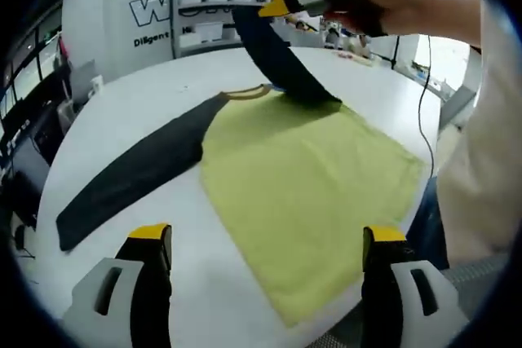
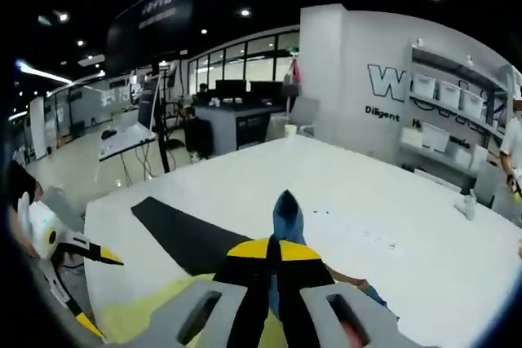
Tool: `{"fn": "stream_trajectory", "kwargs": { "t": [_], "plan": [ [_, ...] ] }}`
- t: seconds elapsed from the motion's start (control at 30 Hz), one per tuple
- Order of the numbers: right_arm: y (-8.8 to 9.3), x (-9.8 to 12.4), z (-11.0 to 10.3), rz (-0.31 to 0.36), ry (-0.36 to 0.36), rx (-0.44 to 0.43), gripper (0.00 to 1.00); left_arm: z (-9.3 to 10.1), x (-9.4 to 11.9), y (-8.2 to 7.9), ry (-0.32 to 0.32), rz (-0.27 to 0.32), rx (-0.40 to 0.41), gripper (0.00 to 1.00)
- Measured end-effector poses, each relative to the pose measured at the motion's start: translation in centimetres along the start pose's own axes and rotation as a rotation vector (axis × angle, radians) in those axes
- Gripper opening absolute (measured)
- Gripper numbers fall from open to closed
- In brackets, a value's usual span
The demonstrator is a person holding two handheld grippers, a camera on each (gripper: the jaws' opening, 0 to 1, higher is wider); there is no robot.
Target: Fold the garment on the visible template until the final outline fits inside the template.
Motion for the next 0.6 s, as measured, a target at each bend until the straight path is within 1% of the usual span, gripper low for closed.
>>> {"fn": "stream_trajectory", "kwargs": {
  "t": [0.17,0.23,0.27,0.33,0.37,0.4,0.43,0.53,0.6],
  "plan": [
    [1.3,-2.6,-1.8,-0.046,-0.029,0.021,0.00,-0.5,0.2,0.2,-0.011,-0.009,0.004,0.99],
    [2.1,-3.4,-2.5,-0.077,-0.043,0.062,0.00,-0.6,0.3,0.4,-0.014,-0.011,0.008,0.99],
    [2.5,-3.7,-2.8,-0.088,-0.050,0.073,0.00,-0.7,0.3,0.5,-0.015,-0.014,0.009,0.99],
    [4.2,-4.2,-3.4,-0.146,-0.070,0.126,0.00,-0.7,0.3,0.6,-0.017,-0.018,0.012,0.99],
    [4.8,-4.3,-3.6,-0.159,-0.072,0.132,0.00,-0.7,0.3,0.7,-0.017,-0.019,0.015,0.99],
    [5.0,-4.4,-3.6,-0.161,-0.072,0.133,0.00,-0.7,0.3,0.8,-0.017,-0.021,0.018,0.99],
    [5.8,-4.5,-4.1,-0.177,-0.092,0.156,0.00,-0.7,0.3,0.8,-0.017,-0.021,0.018,0.99],
    [6.9,-4.9,-4.8,-0.198,-0.114,0.202,0.00,-0.7,0.3,1.0,-0.020,-0.023,0.024,0.99],
    [7.5,-5.2,-5.7,-0.206,-0.152,0.213,0.00,-0.7,0.4,1.1,-0.022,-0.025,0.025,0.99]
  ]
}}
Point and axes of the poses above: the point that each gripper's makers call its tool centre point, and the gripper's own axes: x roughly backward along the fingers, z roughly to its right, y roughly out of its underside, the point moved 2 cm from there along x, roughly backward along the fingers, and after that the axes turned 14 degrees about x, right-handed, at the moved point
